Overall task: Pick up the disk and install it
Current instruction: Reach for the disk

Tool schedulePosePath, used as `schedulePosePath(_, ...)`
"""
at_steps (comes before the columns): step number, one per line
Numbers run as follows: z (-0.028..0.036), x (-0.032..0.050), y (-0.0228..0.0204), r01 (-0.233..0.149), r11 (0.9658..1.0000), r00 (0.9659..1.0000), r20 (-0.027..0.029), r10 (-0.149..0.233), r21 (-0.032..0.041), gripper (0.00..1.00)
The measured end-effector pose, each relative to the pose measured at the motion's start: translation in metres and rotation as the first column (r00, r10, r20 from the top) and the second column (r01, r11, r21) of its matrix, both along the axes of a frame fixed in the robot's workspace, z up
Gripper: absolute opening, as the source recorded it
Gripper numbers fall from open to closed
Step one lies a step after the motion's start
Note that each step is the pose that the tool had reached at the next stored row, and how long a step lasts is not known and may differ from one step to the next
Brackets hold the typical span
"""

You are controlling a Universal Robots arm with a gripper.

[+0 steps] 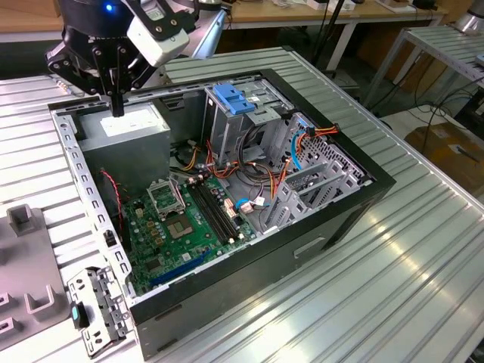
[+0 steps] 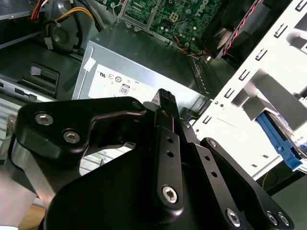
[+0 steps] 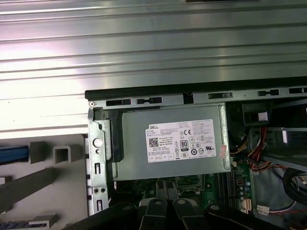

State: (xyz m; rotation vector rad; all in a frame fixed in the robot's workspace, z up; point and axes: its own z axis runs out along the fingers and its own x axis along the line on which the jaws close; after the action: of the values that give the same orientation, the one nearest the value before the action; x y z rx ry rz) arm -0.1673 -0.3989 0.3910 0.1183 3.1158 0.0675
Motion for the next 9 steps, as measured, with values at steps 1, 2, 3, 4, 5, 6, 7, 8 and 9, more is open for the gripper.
schedulePosePath(1, 0.0000, -0.0004, 0.0000, 0.000, 1.0000, 1.0000, 0.0000, 0.000, 0.0000, 0.11)
schedulePosePath(2, 0.0000, -0.0008, 0.0000, 0.000, 1.0000, 1.0000, 0.0000, 0.000, 0.0000, 0.11)
schedulePosePath(3, -0.0001, -0.0012, 0.0000, 0.000, 1.0000, 1.0000, 0.0000, 0.000, 0.0000, 0.11)
schedulePosePath(4, -0.0001, -0.0016, 0.0000, 0.000, 1.0000, 1.0000, 0.0000, 0.000, 0.0000, 0.11)
schedulePosePath(5, -0.0001, -0.0020, 0.0000, 0.000, 1.0000, 1.0000, 0.0000, 0.000, 0.0000, 0.11)
schedulePosePath(6, -0.0001, -0.0025, 0.0000, 0.000, 1.0000, 1.0000, -0.0001, 0.000, 0.0000, 0.11)
schedulePosePath(7, -0.0001, -0.0028, 0.0000, 0.000, 1.0000, 1.0000, 0.0000, 0.000, 0.0000, 0.11)
schedulePosePath(8, -0.0001, -0.0033, 0.0000, 0.000, 1.0000, 1.0000, 0.0000, 0.000, 0.0000, 0.11)
schedulePosePath(9, -0.0002, -0.0037, 0.0000, 0.000, 1.0000, 1.0000, 0.0000, 0.000, 0.0000, 0.11)
